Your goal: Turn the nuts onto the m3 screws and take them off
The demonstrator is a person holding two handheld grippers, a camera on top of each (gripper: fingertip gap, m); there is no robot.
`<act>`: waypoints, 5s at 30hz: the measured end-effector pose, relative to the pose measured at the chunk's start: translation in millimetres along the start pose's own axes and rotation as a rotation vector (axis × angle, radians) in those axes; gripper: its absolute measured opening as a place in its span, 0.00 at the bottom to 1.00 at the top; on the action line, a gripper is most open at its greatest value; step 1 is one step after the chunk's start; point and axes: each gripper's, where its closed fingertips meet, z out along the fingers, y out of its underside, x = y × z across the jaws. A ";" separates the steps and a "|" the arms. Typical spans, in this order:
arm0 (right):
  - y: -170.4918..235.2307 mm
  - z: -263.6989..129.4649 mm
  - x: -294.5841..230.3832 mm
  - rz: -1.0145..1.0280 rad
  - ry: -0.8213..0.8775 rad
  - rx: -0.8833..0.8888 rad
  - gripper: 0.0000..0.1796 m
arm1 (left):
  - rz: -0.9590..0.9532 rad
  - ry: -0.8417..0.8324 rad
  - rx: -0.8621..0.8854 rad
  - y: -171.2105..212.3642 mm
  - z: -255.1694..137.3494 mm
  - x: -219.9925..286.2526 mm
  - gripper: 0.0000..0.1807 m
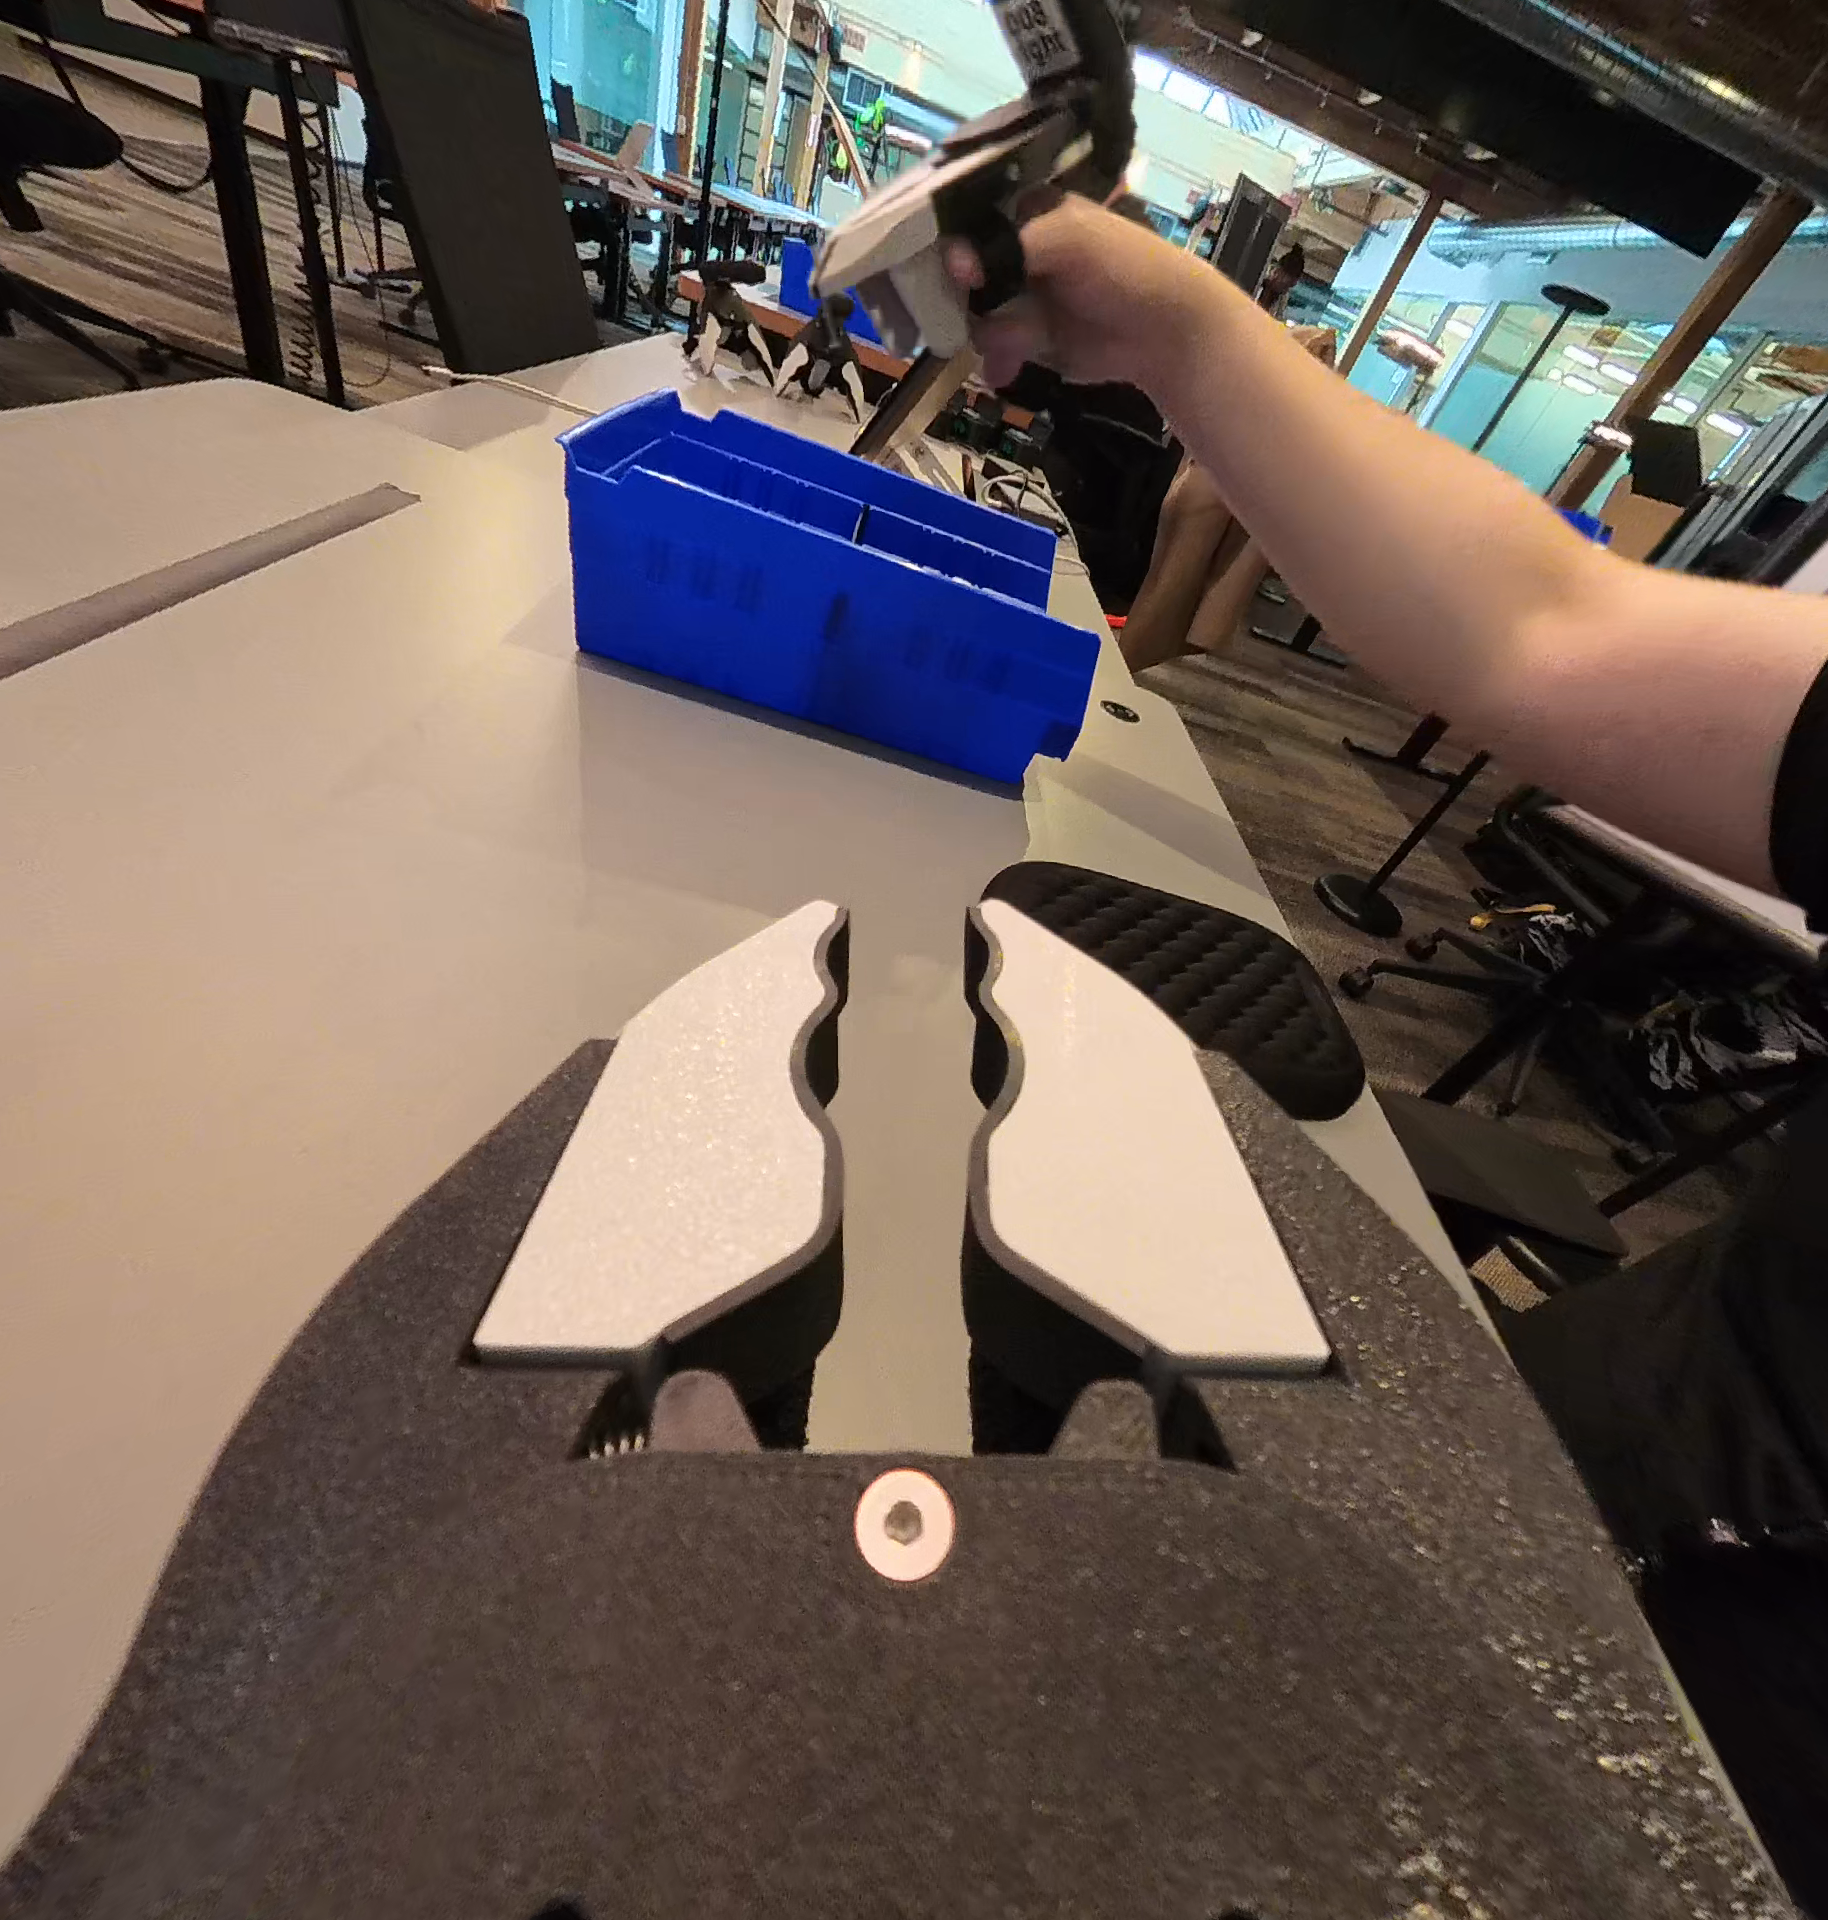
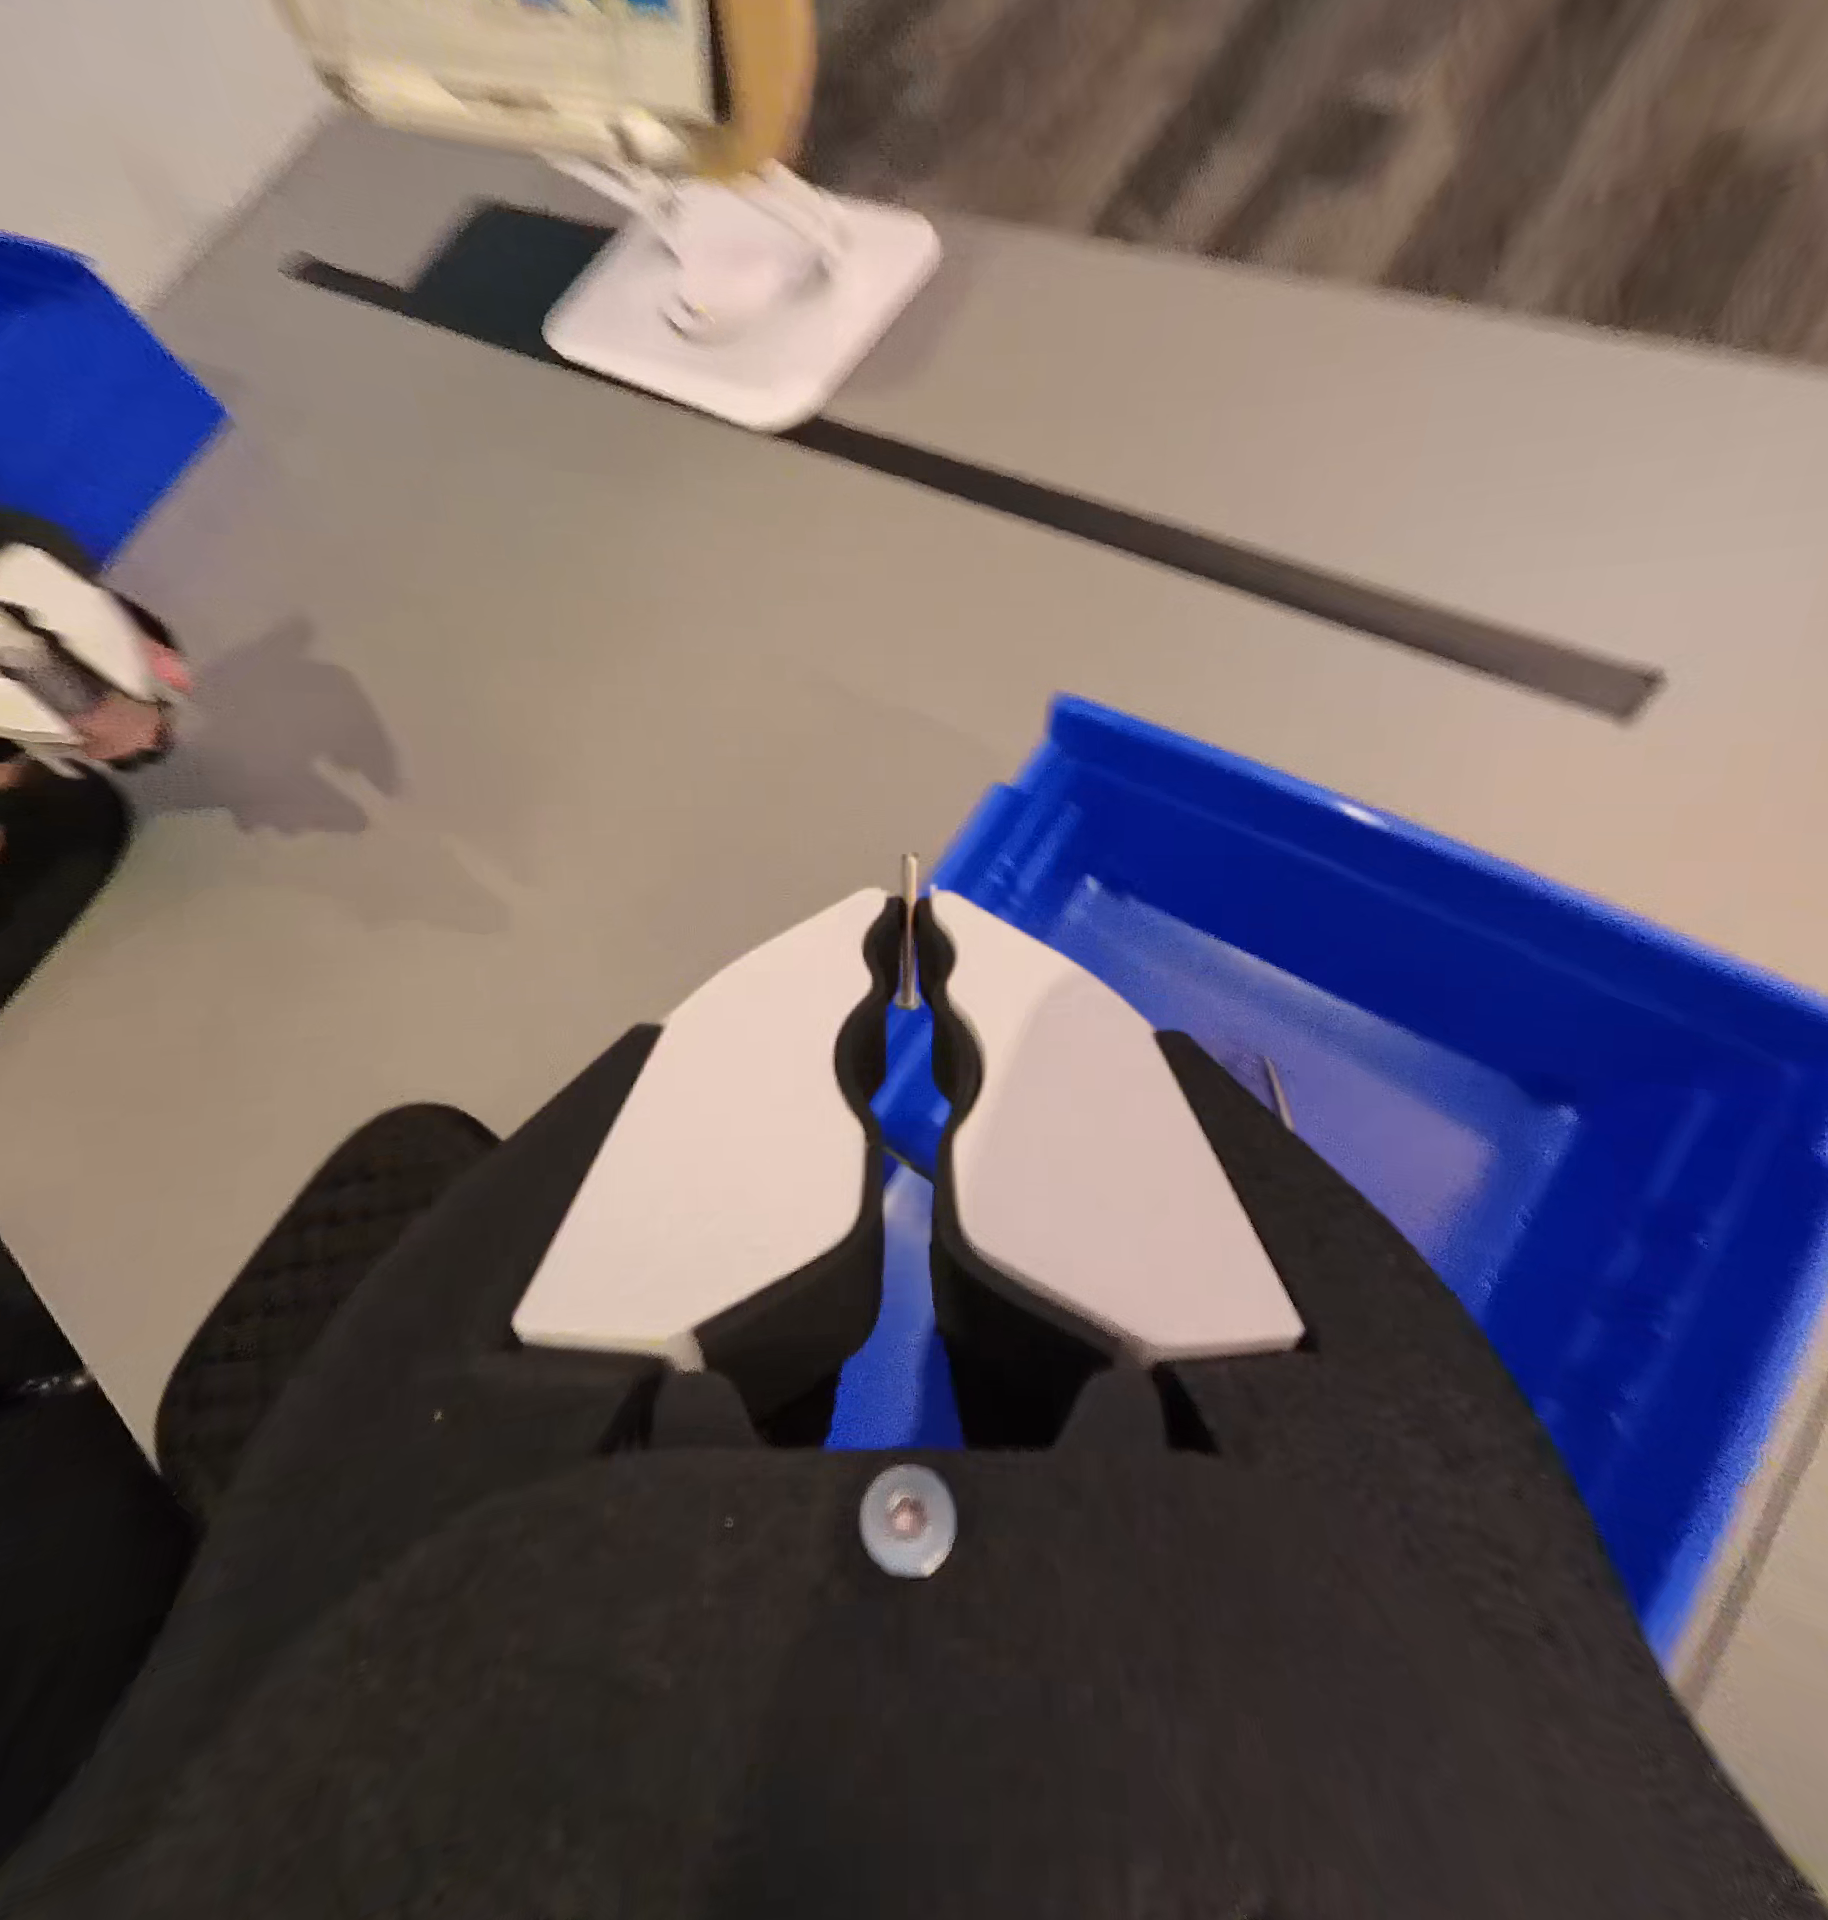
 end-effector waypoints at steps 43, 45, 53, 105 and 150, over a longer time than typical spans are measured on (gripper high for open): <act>61.8 44.6 119.7 -0.309 0.325 -0.510 0.08 | 0.037 -0.094 -0.070 11.1 -1.1 -15.9 0.09; 23.0 22.0 97.2 -0.398 0.415 -0.309 0.08 | 0.043 -0.112 -0.049 6.6 -2.9 -17.7 0.09; -69.2 -8.8 -85.2 -0.565 0.294 0.600 0.24 | 0.137 -0.296 0.021 -9.5 -12.2 -33.3 0.09; 67.3 15.5 -232.8 -0.444 0.124 0.485 0.17 | -0.891 -1.305 -0.523 130.3 -551.8 -45.9 0.03; 22.6 -117.4 -19.1 -0.157 0.580 0.230 0.22 | -0.677 -0.947 -0.152 45.4 -287.2 -85.5 0.29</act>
